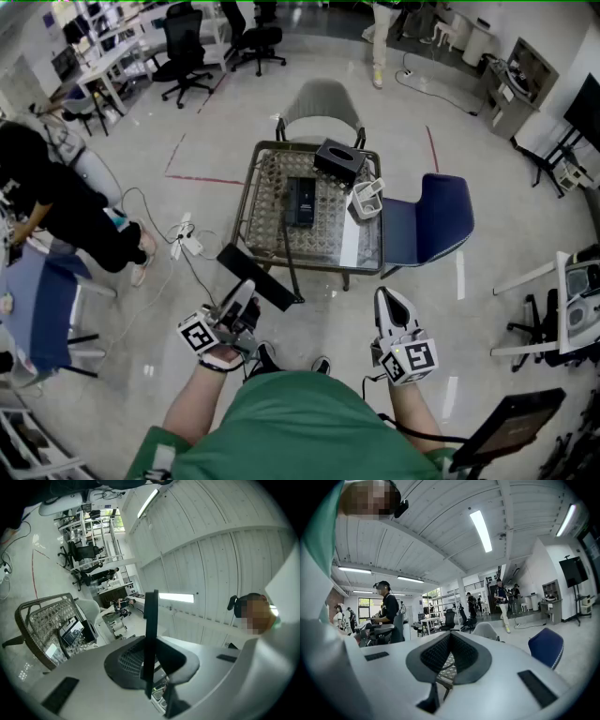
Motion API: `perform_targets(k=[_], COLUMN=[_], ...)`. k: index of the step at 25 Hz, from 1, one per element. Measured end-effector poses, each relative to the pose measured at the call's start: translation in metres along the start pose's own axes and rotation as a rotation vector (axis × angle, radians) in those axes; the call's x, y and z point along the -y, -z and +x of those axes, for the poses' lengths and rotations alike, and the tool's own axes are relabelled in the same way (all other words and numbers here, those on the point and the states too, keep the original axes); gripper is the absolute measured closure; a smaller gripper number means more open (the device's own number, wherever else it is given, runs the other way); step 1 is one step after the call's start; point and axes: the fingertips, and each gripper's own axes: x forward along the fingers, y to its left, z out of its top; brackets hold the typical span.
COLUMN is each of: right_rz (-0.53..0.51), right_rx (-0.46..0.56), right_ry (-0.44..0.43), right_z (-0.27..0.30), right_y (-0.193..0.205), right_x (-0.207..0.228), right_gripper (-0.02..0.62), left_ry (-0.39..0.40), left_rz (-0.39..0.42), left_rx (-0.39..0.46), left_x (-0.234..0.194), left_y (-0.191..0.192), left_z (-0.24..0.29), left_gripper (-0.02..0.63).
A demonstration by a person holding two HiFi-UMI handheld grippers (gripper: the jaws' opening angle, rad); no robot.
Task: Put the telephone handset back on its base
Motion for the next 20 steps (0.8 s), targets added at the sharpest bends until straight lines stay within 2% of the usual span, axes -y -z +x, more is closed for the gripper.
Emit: perform_targets(k=[6,15,20], right_rz=[-0.005,-0.025,-0.020], right_rx=[-0.007,-0.025,-0.030], right_ry=[0.011,0.092,0.137], right_z=[0.001,0.044,0.067], right_y=[0.000,-0.001,0.004], right_x=[-0.005,-0.046,-0.060], right_gripper=[0.580,0.580,0.580], left_ry=[0.003,0.021,0.030], left_rz=[-0.022,-0.045,-0.053], left_rx=[0.004,-0.058,-0.115], left_x=[-0.002,-0.039,-0.078], left_y=[-0.004,-0.061,-0.083], left_z=[-0.001,-0.013,-0.010], left_gripper=[0.526,0.526,0.526])
